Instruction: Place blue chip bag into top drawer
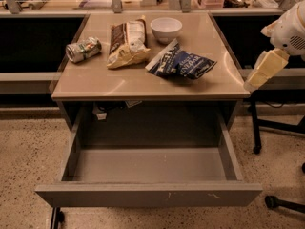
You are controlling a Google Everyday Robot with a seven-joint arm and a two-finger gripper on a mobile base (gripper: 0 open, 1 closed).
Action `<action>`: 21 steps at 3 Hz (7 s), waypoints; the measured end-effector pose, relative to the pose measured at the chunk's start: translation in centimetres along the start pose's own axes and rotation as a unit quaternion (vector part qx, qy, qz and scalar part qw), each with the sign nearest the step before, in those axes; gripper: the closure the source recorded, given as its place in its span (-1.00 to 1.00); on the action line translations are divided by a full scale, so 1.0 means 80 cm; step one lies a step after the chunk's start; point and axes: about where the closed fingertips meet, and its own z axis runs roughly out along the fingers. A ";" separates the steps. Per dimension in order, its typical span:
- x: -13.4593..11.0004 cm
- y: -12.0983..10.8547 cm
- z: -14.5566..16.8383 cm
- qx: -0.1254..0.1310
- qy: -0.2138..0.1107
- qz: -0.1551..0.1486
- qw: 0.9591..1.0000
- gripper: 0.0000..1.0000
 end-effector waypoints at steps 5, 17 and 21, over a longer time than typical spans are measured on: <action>-0.088 -0.085 0.081 0.039 -0.223 0.109 0.968 -1.00; -0.152 0.016 0.210 -0.110 -0.137 0.069 0.982 0.31; -0.149 0.036 0.197 -0.144 -0.156 0.050 0.976 1.00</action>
Offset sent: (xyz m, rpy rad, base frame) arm 0.0106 -0.0046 -0.0074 0.0658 -0.0466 -0.0641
